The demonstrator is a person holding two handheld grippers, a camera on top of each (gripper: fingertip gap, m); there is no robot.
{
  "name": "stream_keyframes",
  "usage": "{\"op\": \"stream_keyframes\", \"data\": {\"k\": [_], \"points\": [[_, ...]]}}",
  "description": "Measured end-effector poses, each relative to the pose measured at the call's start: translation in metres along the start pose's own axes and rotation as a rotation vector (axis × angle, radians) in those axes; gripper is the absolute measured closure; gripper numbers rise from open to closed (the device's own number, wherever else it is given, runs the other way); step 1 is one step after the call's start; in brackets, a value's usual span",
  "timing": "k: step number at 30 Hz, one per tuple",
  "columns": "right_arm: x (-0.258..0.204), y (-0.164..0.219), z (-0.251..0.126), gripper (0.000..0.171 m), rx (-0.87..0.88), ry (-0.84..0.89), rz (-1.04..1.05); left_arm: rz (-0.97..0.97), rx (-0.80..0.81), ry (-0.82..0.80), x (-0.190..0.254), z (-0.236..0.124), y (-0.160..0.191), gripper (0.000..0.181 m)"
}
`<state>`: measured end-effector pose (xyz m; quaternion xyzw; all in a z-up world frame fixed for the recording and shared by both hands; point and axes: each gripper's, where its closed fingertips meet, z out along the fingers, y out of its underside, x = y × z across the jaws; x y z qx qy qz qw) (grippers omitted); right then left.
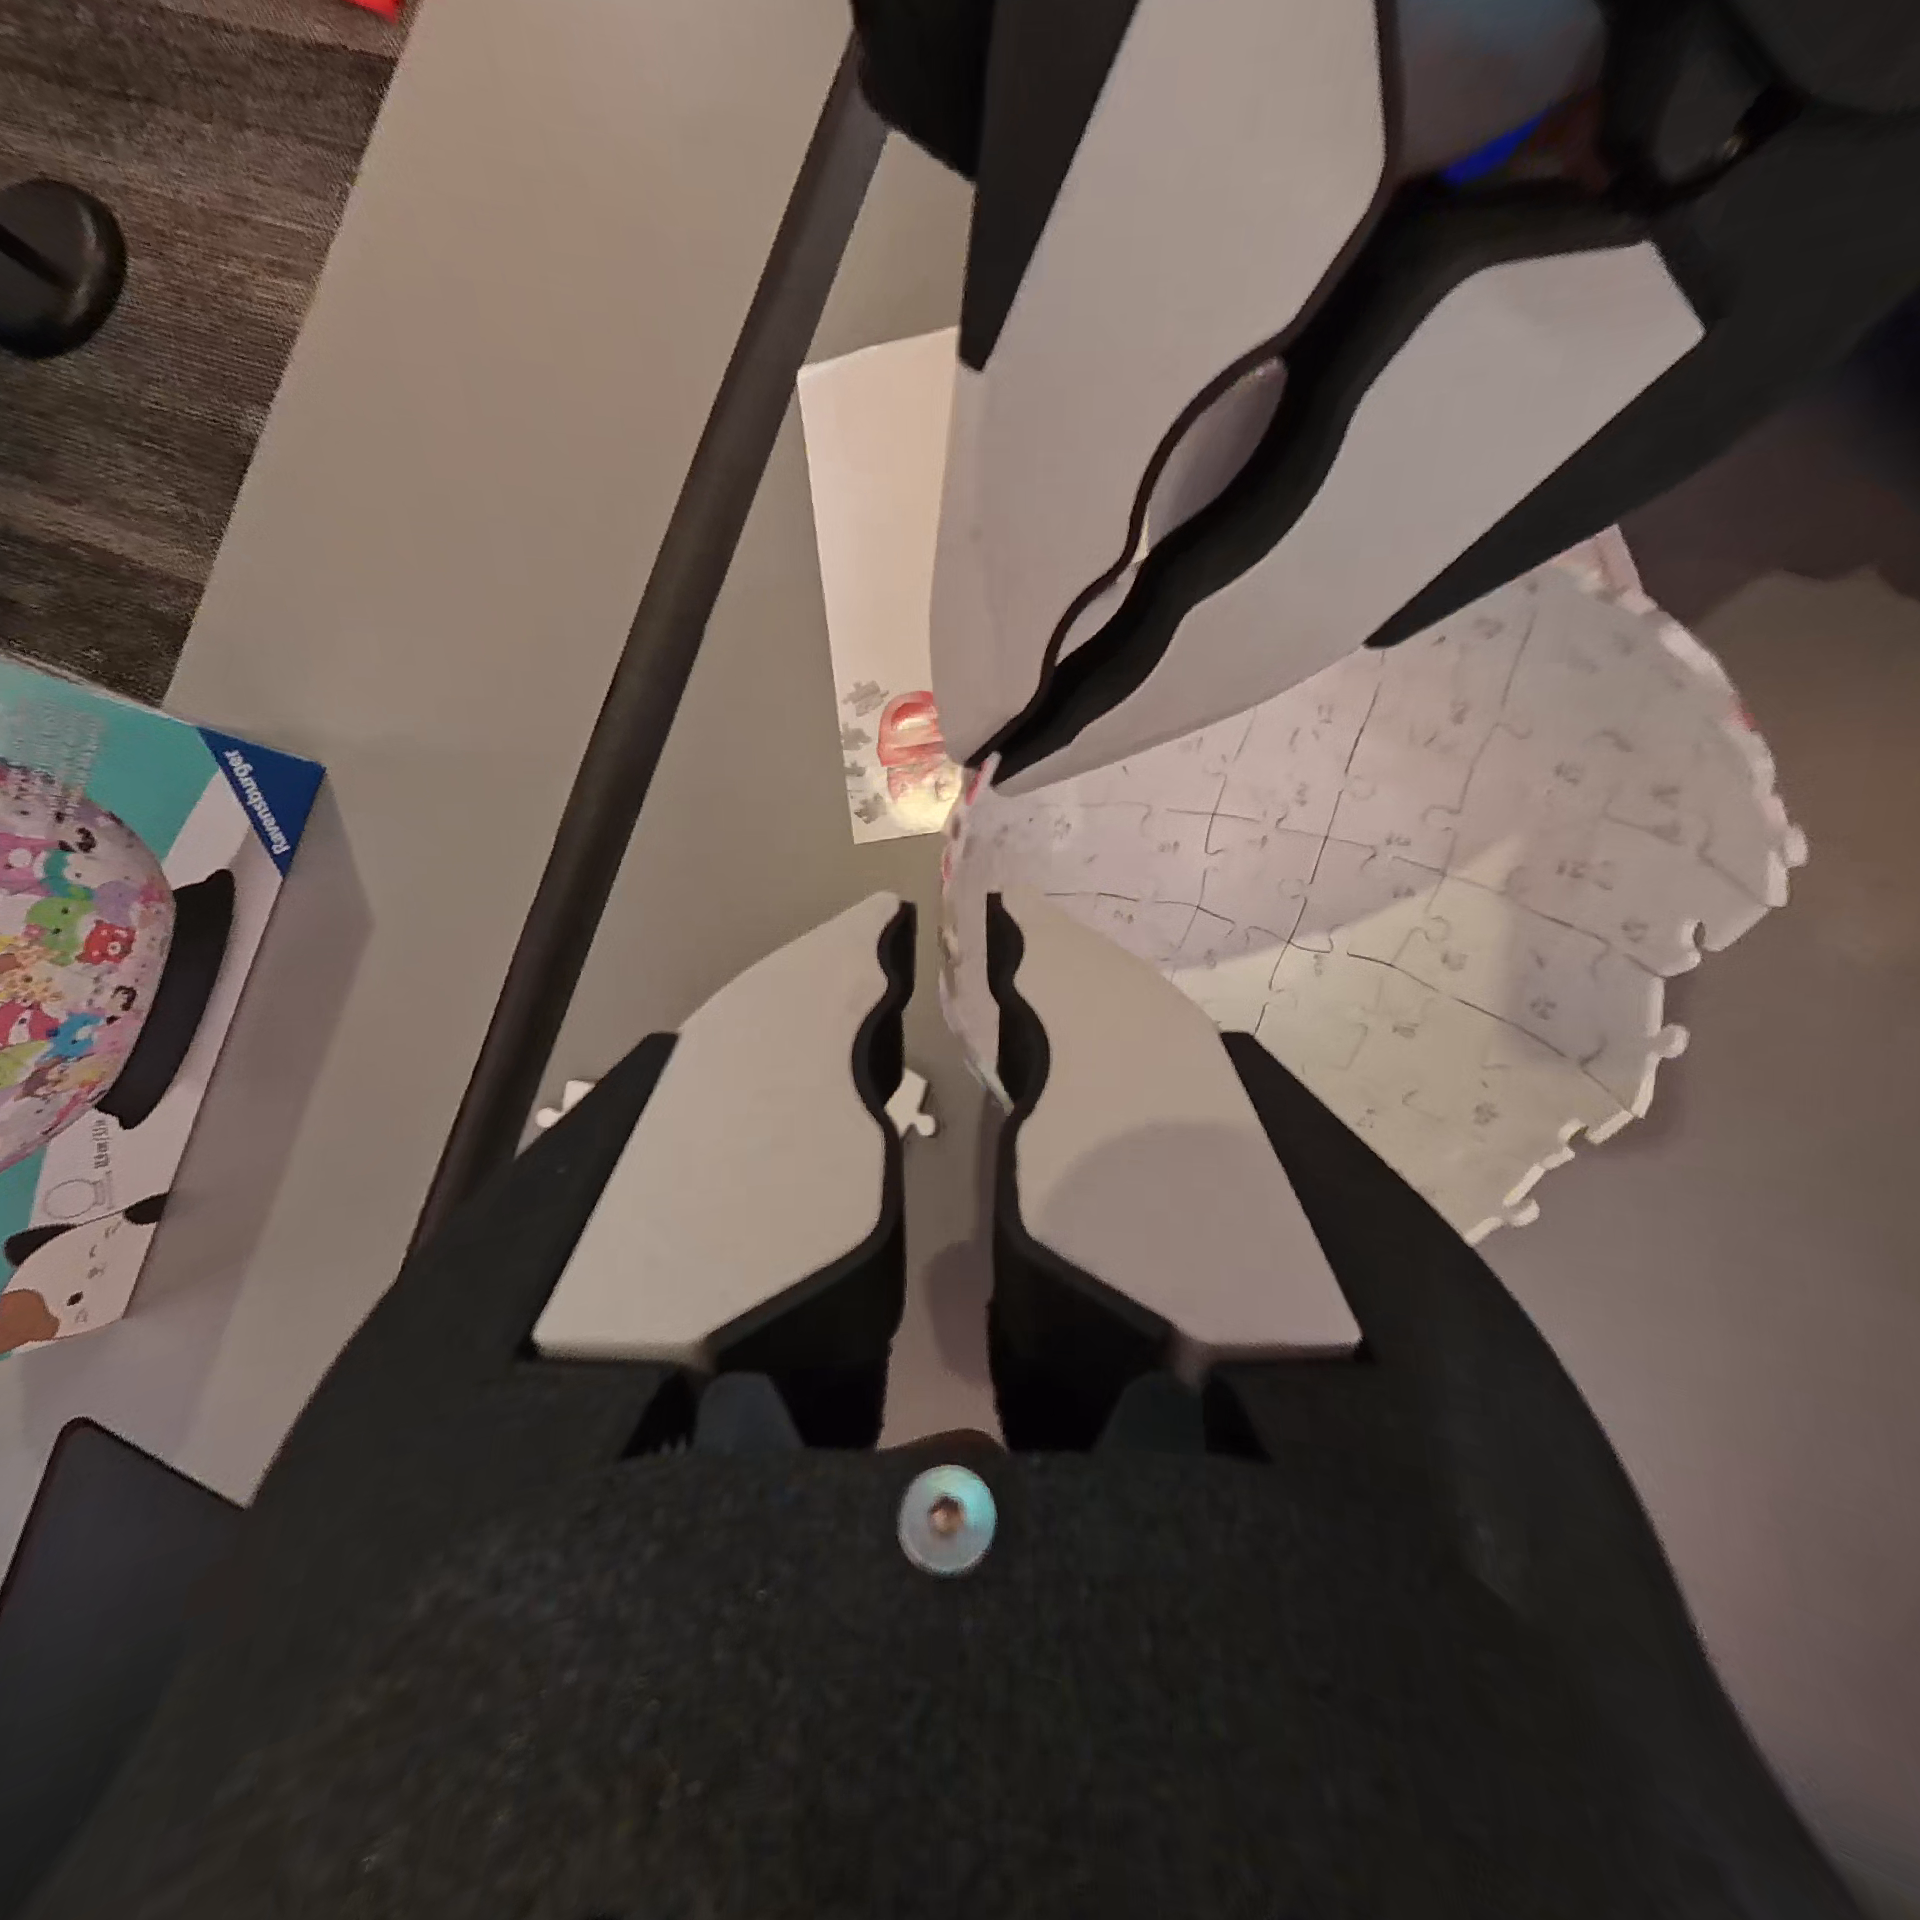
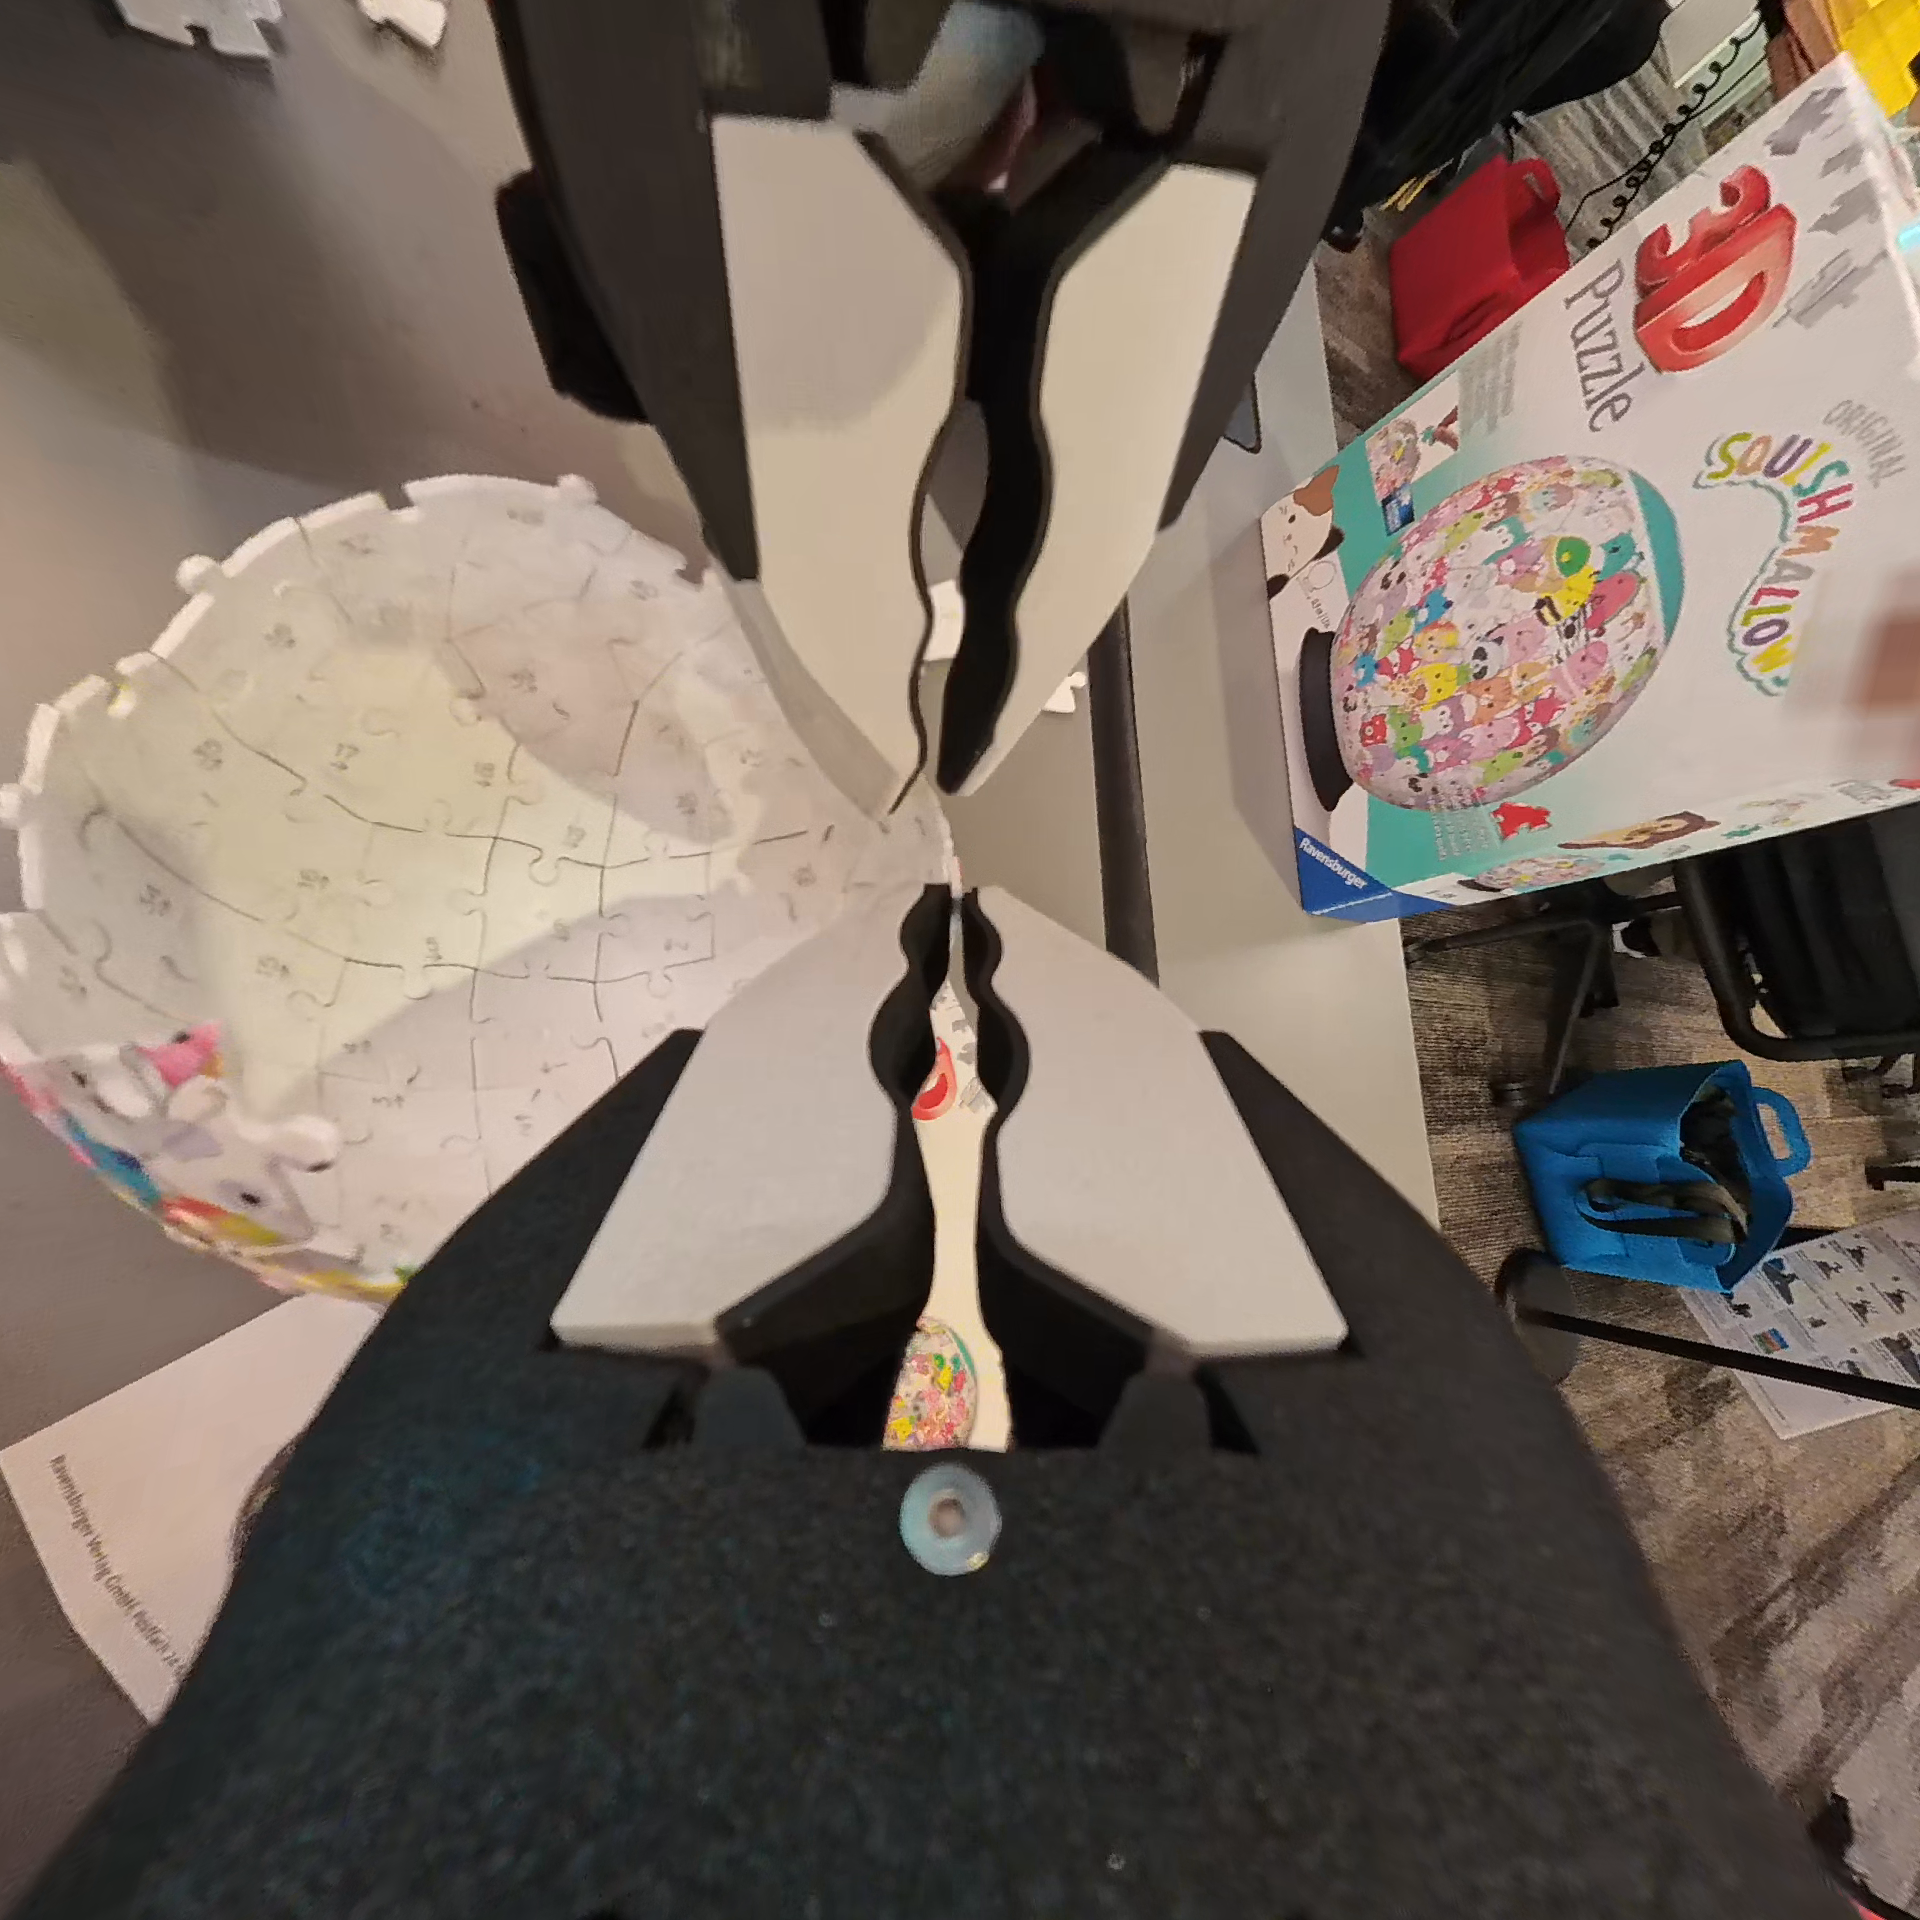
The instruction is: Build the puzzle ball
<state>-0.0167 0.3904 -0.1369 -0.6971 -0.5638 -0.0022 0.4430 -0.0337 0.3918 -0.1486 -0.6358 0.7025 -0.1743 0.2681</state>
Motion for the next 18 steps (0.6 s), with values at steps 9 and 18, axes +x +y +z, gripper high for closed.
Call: {"op": "stream_keyframes", "data": {"k": [9, 18], "points": [[0.0014, 0.0003, 0.0008, 0.169, -0.004, 0.012, -0.010, 0.018, -0.006, -0.050, -0.0029, 0.0063, -0.0020, 0.178], [0.0013, 0.0010, 0.0001, 0.169, -0.010, 0.001, 0.016, 0.068, -0.017, -0.088, -0.0028, 0.0066, -0.0026, 0.179]]}}
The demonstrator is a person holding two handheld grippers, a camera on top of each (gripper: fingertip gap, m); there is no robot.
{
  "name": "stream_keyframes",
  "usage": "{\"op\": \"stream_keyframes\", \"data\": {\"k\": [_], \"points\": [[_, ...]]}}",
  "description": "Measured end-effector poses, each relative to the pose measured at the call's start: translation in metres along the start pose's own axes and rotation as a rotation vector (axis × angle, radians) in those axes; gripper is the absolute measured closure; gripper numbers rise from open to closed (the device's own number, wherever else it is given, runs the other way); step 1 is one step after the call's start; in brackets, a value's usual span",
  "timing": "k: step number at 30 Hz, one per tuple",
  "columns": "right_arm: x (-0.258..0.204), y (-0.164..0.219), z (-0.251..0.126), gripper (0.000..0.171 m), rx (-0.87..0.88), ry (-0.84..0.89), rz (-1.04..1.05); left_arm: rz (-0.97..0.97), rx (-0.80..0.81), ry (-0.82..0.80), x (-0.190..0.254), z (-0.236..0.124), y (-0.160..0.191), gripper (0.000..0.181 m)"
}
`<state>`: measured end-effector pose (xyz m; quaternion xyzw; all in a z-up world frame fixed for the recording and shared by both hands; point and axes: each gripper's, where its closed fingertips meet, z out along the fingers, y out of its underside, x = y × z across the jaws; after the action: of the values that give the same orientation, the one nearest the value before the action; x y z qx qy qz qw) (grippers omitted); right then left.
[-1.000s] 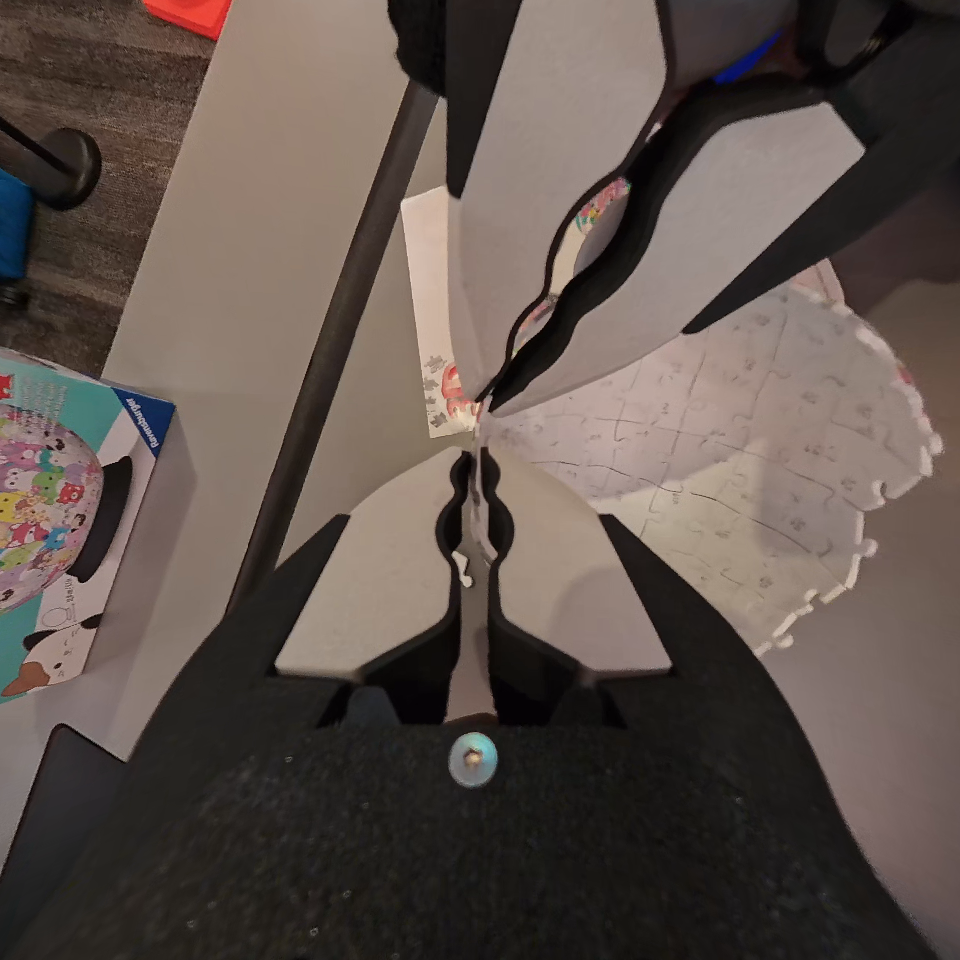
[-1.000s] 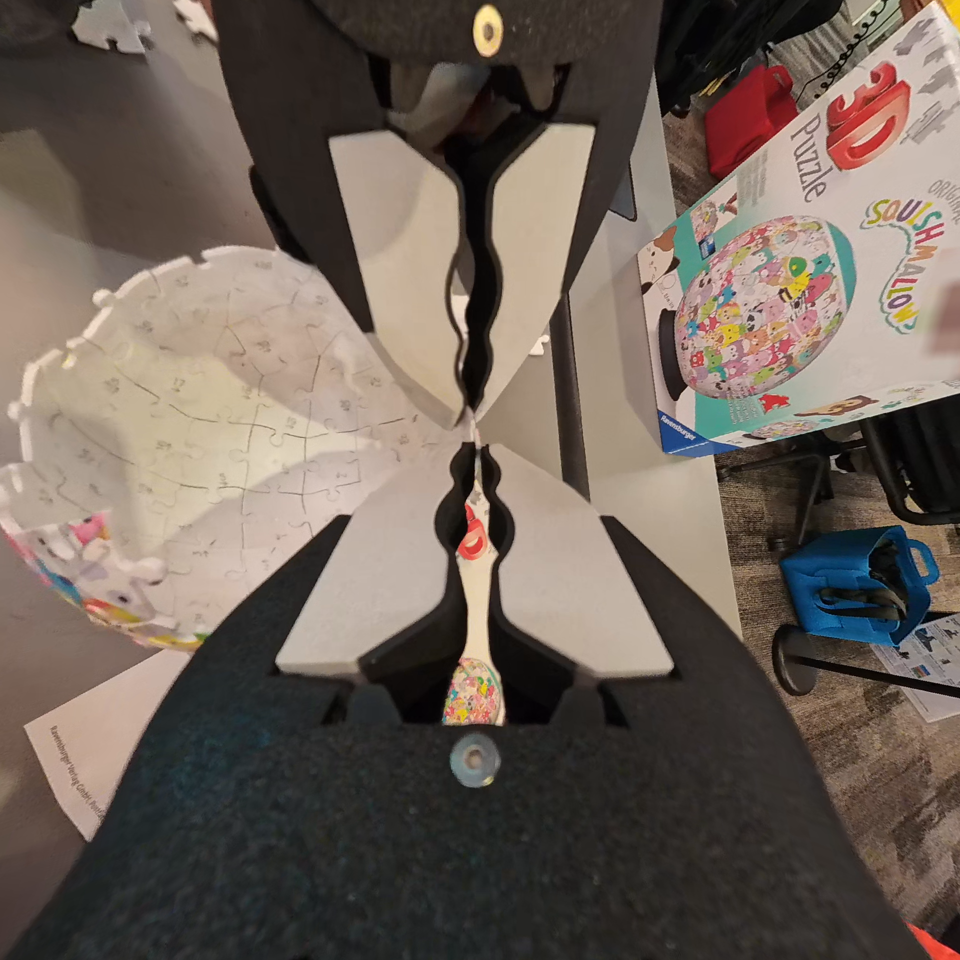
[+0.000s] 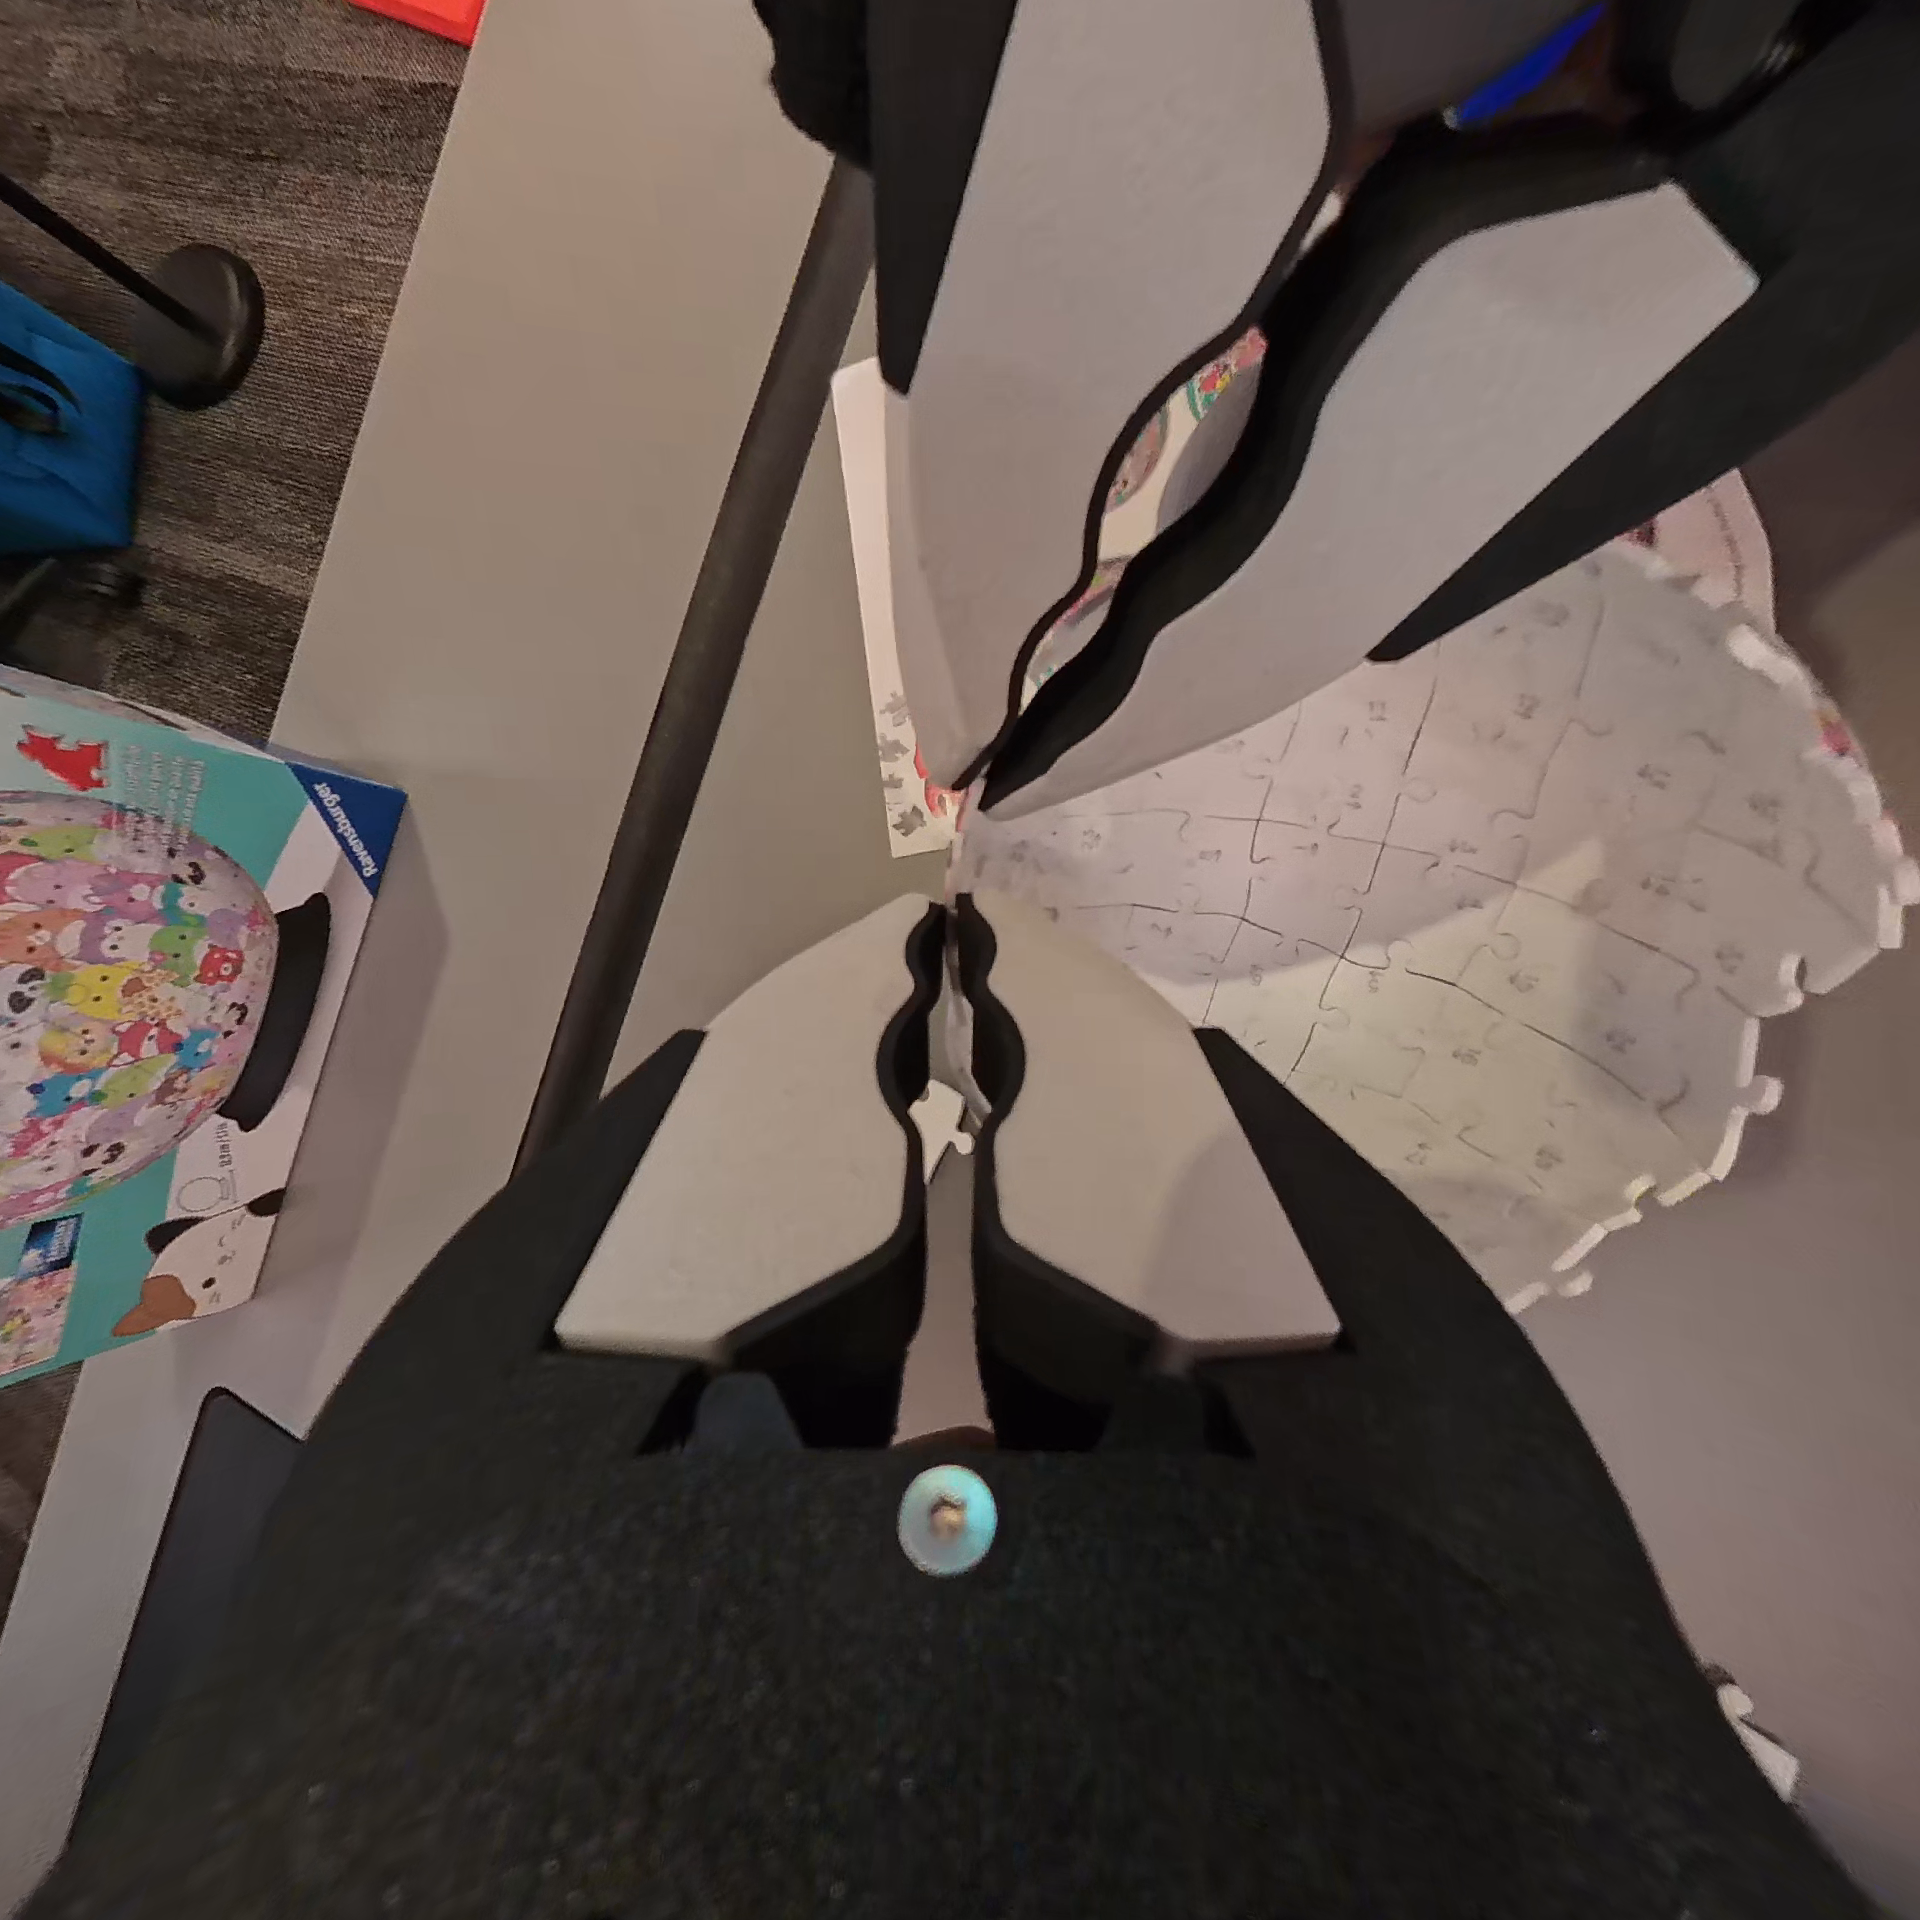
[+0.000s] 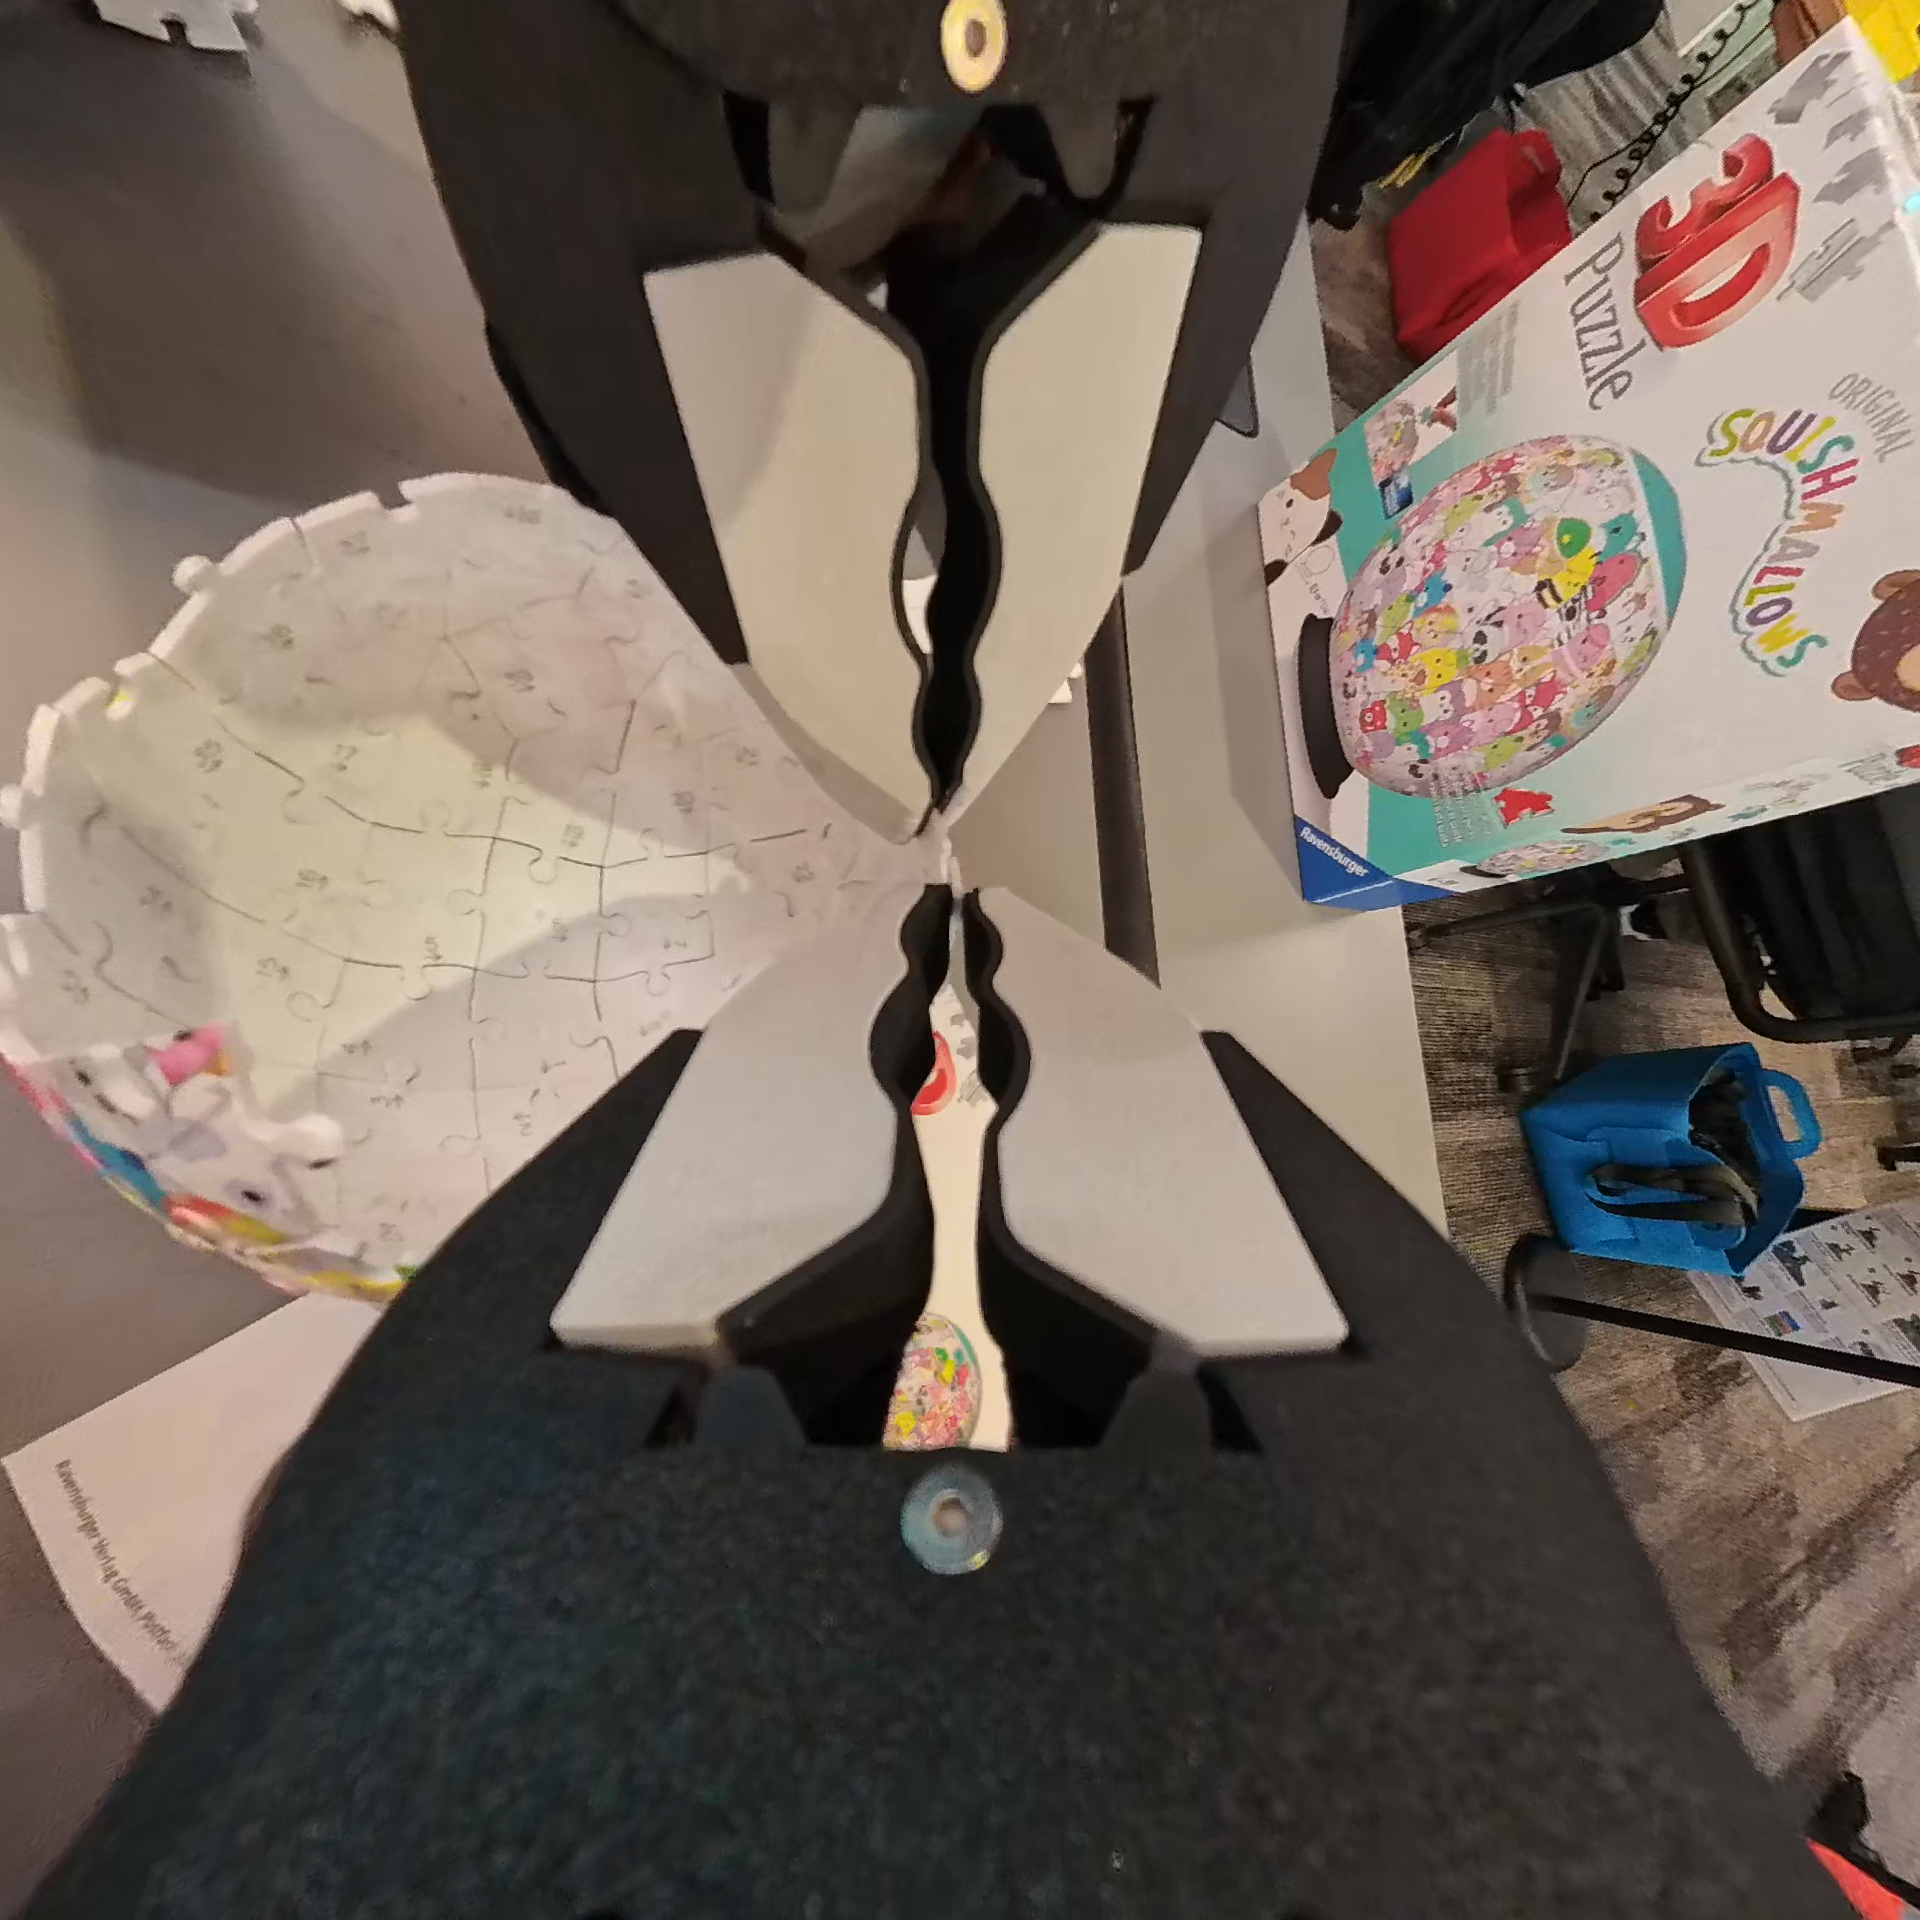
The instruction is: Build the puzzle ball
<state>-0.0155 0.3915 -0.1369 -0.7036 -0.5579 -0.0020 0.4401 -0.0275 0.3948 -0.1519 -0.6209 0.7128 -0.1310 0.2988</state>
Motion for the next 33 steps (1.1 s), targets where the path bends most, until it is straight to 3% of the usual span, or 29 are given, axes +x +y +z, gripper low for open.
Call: {"op": "stream_keyframes", "data": {"k": [4, 6, 8, 11, 12, 14, 18, 21, 25, 33], "points": [[-0.001, -0.001, -0.001, 0.169, 0.003, -0.010, 0.014, 0.001, 0.025, 0.024, 0.001, -0.001, -0.001, 0.179], [0.000, -0.001, 0.000, 0.169, 0.003, -0.004, 0.010, -0.020, 0.078, 0.095, 0.005, -0.008, -0.005, 0.161], [0.000, -0.002, 0.000, 0.169, 0.006, 0.001, -0.001, -0.088, 0.154, 0.154, -0.001, -0.020, -0.012, 0.157], [0.000, -0.002, 0.000, 0.169, 0.008, 0.006, -0.014, -0.233, 0.302, 0.236, -0.025, -0.034, -0.020, 0.168], [0.000, -0.002, 0.000, 0.169, 0.007, 0.006, -0.015, -0.285, 0.317, 0.262, -0.035, -0.031, -0.017, 0.179], [0.000, -0.002, 0.001, 0.169, 0.006, 0.008, -0.017, -0.331, 0.258, 0.339, -0.042, -0.008, -0.002, 0.181], [0.001, -0.001, 0.001, 0.169, 0.004, 0.007, -0.015, -0.216, 0.145, 0.421, -0.029, 0.046, 0.015, 0.181], [0.002, -0.001, 0.001, 0.169, -0.001, 0.010, -0.013, -0.124, 0.127, 0.494, -0.013, 0.065, 0.011, 0.181], [0.002, -0.001, 0.001, 0.169, -0.009, 0.012, -0.016, -0.047, 0.147, 0.533, -0.006, 0.071, 0.003, 0.181], [0.004, 0.000, 0.002, 0.169, -0.015, 0.024, -0.023, -0.068, 0.276, 0.642, 0.002, 0.059, -0.009, 0.181]]}}
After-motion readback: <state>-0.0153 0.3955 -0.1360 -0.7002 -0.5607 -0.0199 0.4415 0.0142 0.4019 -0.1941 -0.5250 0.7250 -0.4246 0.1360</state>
